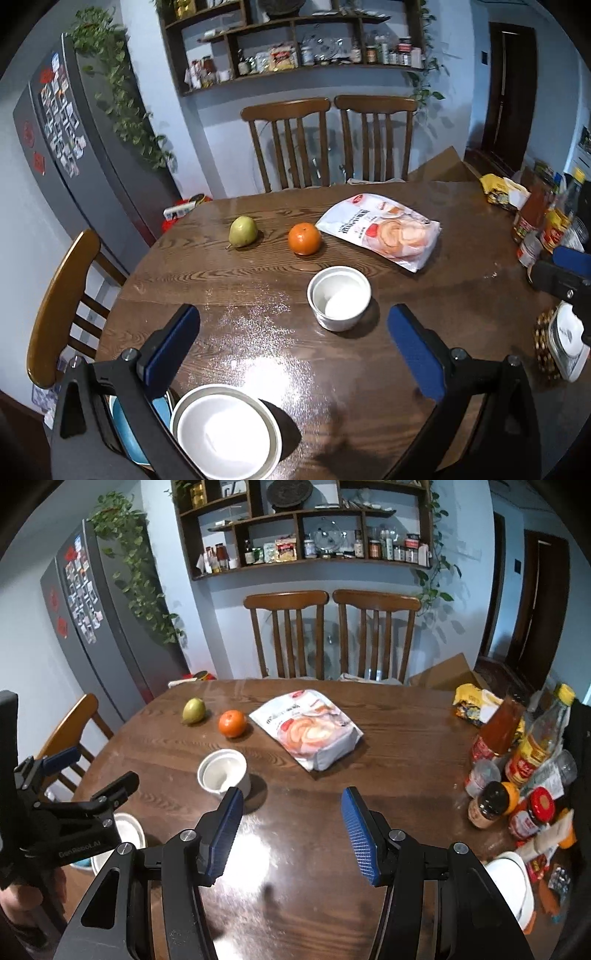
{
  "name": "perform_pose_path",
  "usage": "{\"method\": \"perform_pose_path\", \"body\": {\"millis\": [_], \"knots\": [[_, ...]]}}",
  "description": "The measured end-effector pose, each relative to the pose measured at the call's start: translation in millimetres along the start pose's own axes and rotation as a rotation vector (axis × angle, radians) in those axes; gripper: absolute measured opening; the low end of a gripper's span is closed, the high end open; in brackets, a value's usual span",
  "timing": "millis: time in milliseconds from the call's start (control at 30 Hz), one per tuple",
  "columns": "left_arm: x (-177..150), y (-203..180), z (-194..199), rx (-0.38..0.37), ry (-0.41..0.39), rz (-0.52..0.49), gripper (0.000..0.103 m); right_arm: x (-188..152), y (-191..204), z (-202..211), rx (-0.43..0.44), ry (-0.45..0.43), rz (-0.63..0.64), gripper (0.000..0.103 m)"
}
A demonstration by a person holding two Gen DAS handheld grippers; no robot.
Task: Organize plates and bowls
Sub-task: 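Move both grippers toward the small white bowl, then grasp the rim of the small white bowl with both grippers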
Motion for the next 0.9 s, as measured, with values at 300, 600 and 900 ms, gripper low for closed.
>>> {"method": "perform_pose_path", "body": {"millis": [300, 600, 900], "knots": [[-10.9, -6.1, -69.3, 0.018, 0.148, 0.052, 0.102, 8.6, 5.1, -76.4, 0.079, 0.129, -0.019, 0.056], [-21.2, -14.0, -126.5, 0.055, 0.226, 0.054, 0.1, 3.9, 8.9, -152.5, 0.236, 0.21, -0.065, 0.056], [-22.0, -23.7, -152.6, 0.038, 0.26, 0.059, 0.09, 0.9, 15.6, -198.4, 0.322, 0.267, -0.096, 0.056]]}}
Point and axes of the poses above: each gripper's, at about its wrist camera, not at the fingertips, and z roughly against the way its jaws point, y to its left, x to its top, the point moved 3 cm from there along -z, roughly the way its jaws point, and after that the axes turned 5 degrees about x, right-handed, at the moved point
